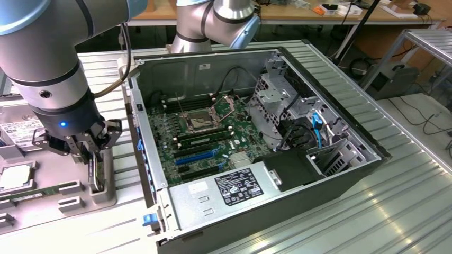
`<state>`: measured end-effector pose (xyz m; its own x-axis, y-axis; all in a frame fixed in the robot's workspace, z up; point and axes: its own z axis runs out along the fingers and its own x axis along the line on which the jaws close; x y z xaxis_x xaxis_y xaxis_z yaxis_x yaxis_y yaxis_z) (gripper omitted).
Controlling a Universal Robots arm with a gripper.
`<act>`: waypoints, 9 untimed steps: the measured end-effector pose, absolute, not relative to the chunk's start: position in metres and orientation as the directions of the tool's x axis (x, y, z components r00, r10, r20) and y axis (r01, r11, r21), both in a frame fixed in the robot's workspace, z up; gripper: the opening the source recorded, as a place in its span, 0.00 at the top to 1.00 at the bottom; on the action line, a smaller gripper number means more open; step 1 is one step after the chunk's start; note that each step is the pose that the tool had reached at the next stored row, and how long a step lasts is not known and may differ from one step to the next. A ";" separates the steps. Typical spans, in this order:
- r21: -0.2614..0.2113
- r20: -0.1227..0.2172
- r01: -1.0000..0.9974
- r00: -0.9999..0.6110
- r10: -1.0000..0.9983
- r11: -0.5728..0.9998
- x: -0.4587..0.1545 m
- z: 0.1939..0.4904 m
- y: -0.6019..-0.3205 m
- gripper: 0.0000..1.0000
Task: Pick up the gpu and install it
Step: 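Pick up the gpu and move the gpu toward the slot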
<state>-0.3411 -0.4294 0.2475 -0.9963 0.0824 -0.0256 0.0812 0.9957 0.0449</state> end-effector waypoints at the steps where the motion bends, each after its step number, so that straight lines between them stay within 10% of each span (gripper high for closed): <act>1: 0.045 -0.026 0.081 -0.996 0.082 0.996 -0.341 0.247 -0.429 0.73; 9: 0.045 -0.024 0.081 -0.996 0.082 0.996 -0.341 0.254 -0.429 0.73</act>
